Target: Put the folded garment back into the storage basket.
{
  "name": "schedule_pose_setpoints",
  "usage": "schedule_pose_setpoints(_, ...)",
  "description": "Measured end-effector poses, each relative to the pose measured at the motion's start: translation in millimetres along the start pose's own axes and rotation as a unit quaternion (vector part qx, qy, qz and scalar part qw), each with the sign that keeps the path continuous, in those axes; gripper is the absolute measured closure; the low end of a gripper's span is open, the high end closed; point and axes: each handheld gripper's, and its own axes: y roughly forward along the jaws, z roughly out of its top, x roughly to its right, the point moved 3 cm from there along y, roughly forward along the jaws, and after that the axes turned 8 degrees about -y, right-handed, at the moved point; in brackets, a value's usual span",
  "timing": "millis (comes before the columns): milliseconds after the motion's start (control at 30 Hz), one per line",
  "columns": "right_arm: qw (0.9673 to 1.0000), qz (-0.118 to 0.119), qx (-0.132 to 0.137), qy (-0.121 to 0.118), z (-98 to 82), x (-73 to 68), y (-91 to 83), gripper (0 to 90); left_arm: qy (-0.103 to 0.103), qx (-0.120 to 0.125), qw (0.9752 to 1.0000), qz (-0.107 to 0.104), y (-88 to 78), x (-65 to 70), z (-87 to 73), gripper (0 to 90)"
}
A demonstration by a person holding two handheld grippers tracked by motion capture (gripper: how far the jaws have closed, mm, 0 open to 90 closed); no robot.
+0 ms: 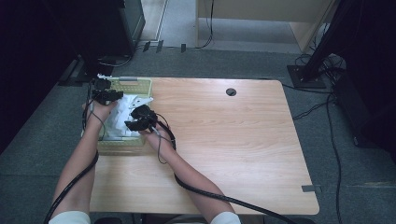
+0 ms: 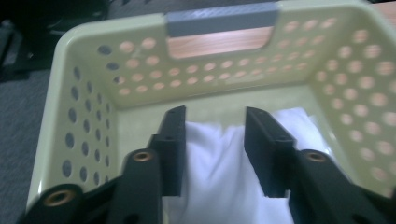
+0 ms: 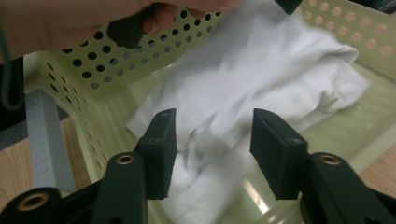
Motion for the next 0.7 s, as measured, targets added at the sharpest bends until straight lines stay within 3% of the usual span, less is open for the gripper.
schedule_pose_setpoints(100, 0.9997, -0.005, 0.0, -0.023, -1.6, -1.0, -5.8, 45.3, -0.001, -0.008, 1.0, -0.003, 2.9, 0.7, -3.6, 49.8)
schedule_pose_setpoints(233, 0.9998, -0.003, 0.004, -0.021, -1.5, -0.2, -11.4, 43.0, 0.004, -0.015, 0.9999, -0.007, 4.3, 3.3, -7.5, 41.1)
schedule_pose_setpoints(367, 0.9994, -0.002, 0.008, -0.034, -2.9, 0.0, -17.5, 42.8, 0.028, -0.017, 0.9994, -0.01, 5.4, 6.8, -10.9, 31.3)
schedule_pose_setpoints(467, 0.999, -0.003, 0.013, -0.043, -4.3, 0.9, -25.3, 42.8, 0.047, -0.016, 0.9987, -0.008, 4.0, 7.7, -13.5, 30.4)
schedule_pose_setpoints(633, 0.9988, -0.007, 0.016, -0.046, -7.7, 3.7, -39.3, 42.8, 0.034, -0.013, 0.9993, -0.011, 3.9, 6.1, -21.3, 29.0)
schedule_pose_setpoints(700, 0.9991, -0.007, 0.026, -0.034, -10.7, 6.7, -47.0, 42.8, 0.03, -0.013, 0.9995, -0.005, 6.8, 5.0, -25.2, 28.9)
